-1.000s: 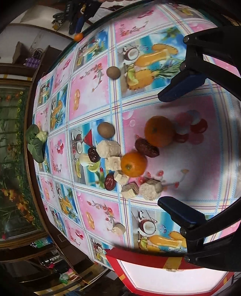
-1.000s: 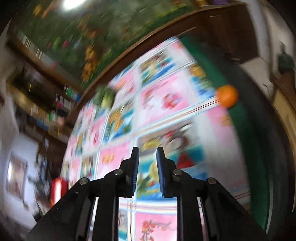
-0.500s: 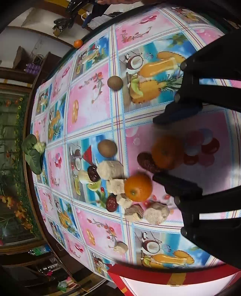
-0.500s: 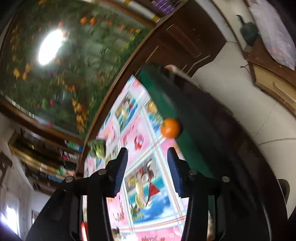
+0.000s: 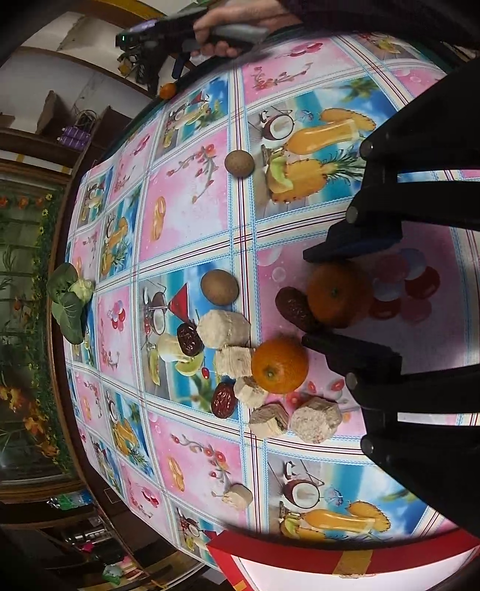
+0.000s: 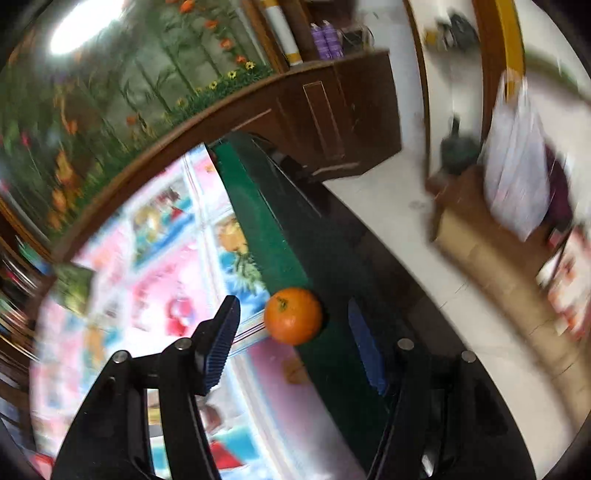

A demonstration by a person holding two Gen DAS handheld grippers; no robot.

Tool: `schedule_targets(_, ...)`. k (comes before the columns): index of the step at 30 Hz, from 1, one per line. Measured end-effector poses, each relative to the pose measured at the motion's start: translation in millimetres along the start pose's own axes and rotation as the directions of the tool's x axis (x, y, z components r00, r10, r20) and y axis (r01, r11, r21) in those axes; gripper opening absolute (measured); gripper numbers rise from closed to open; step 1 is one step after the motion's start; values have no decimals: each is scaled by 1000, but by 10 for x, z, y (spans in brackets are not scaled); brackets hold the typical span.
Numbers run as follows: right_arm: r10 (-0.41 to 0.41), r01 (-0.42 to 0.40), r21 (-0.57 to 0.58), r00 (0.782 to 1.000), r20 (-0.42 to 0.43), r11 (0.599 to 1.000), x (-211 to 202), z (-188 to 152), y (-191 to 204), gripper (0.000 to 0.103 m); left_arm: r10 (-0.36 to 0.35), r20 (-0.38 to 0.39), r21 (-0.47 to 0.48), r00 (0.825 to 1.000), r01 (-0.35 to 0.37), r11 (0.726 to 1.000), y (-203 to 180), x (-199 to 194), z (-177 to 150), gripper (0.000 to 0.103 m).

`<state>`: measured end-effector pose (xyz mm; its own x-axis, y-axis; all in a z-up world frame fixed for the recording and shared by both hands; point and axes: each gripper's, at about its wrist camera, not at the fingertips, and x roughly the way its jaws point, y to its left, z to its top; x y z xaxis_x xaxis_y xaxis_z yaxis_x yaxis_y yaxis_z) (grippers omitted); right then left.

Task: Organize fruits
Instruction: 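Close the left tool on an orange while the right tool grasps the other orange, then carry both oranges over the red-rimmed tray and open both tools to drop them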

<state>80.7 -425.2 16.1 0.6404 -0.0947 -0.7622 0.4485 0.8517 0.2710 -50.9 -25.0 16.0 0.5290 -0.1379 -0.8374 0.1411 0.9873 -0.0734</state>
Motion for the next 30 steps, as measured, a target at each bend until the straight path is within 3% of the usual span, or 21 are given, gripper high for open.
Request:
schedule_targets(3,-127,128,-108,992,16,986,72,-24,172,61,-2,-3,-4,1000,2,1000,33,-12,-15,38)
schedule_targets(7,-341,346,-287,938,67,894,215,-137,435,51,-11,-5,-17,1000,11,1000,95,-50,-61,39)
schedule_targets(12,-371,379,-342,924,92,860,185,-204,531,36,-7,-8,-24,1000,7,1000,129,-95,-118,39)
schedule_targets(15,-361,367,-355,929,85,860,118,-281,578,36,3,-15,-19,1000,-4,1000,111,-111,-139,39)
schedule_targets(16,-340,341,-353,938,69,871,116,-280,604,36,5,-17,-15,1000,-5,1000,108,-125,-160,39)
schedule_targets(19,-121,98,-283,990,-65,954,-17,-289,609,36,-8,-15,-33,1000,8,999,158,-147,-182,39)
schedule_targets(20,21,-55,-231,989,-145,971,-78,-308,621,36,-9,-12,-43,1000,8,999,176,-144,-168,39)
schedule_targets(21,95,-132,-205,979,-180,970,-114,-327,637,36,-4,-9,-52,1000,4,999,189,-132,-149,39)
schedule_targets(23,273,-323,-188,929,-252,927,-275,-461,824,36,2,-10,-60,1000,-2,998,191,-93,-105,39)
schedule_targets(25,350,-415,-234,895,-276,879,-435,-620,1051,36,12,-4,-57,1000,-12,998,170,-62,-72,39)
schedule_targets(28,483,-581,-262,800,-356,770,-694,-923,1424,36,19,10,-54,1000,-18,998,155,-34,-46,39)
schedule_targets(30,520,-636,-313,764,-382,705,-872,-1150,1649,37,19,21,-57,1000,-18,998,159,-33,-45,38)
